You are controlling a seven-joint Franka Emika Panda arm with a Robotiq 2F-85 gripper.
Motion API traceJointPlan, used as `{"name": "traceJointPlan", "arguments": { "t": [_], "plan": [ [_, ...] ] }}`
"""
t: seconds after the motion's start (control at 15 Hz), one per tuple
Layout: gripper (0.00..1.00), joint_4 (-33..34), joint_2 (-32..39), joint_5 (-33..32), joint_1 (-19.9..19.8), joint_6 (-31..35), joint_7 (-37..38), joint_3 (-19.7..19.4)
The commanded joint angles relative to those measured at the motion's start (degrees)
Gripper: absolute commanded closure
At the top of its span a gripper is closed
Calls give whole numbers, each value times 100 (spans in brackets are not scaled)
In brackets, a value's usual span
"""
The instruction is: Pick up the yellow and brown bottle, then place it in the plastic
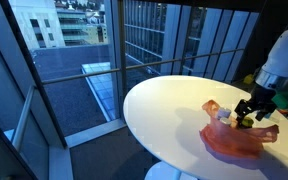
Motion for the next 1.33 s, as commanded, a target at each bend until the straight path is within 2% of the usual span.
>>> {"name": "traceJointPlan", "arguments": {
  "t": [0.0, 0.47, 0.93, 1.07, 1.13, 1.27],
  "plan": [
    [0, -127, -581, -40, -38, -376, -76, -78],
    [0, -10, -1323, 54, -379, -1339, -380, -160],
    [0, 282, -1880, -66, -798, -2752, -800, -330],
    [0, 366, -1908, -91, -884, -2927, -903, -355],
    [0, 247, -1826, 12, -839, -2670, -731, -277],
    [0, 251, -1842, 11, -858, -2699, -746, -283]
  ]
}}
